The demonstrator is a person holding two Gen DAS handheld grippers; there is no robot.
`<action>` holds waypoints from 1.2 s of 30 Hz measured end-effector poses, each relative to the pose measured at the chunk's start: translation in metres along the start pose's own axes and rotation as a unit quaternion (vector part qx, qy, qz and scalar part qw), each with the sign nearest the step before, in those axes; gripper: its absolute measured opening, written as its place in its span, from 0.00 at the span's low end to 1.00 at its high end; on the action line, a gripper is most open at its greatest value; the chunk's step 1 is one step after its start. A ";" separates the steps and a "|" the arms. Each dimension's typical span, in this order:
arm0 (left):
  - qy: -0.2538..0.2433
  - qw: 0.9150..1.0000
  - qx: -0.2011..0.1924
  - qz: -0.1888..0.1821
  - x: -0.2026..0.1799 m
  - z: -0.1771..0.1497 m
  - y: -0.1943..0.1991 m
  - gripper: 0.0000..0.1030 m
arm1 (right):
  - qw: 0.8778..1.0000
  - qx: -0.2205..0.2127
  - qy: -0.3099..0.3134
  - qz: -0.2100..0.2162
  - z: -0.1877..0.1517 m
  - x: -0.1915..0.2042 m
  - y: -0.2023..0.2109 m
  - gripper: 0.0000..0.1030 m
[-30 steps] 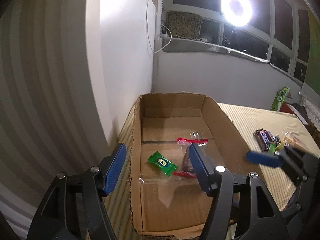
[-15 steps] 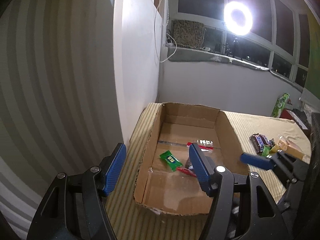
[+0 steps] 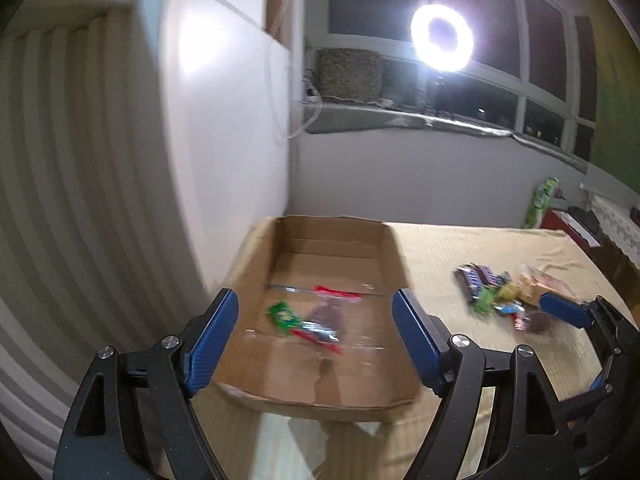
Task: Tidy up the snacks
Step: 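Move both tools from the box back to the snack pile, then close both tools on the bagged bread loaf from either side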
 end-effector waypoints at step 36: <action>-0.117 0.975 0.069 -0.174 -0.228 -0.036 -0.075 0.77 | 0.972 0.039 -0.187 -0.137 -0.066 -0.203 0.025 1.00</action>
Point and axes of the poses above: each gripper's, at about its wrist camera, not at the fingertips, and y roughly against the way its jaws point, x to its left, z to its top, the point moved 9 cm from there along -y, roughly the way its jaws point, and after that the axes turned 6 degrees about -x, right-handed, at the moved point
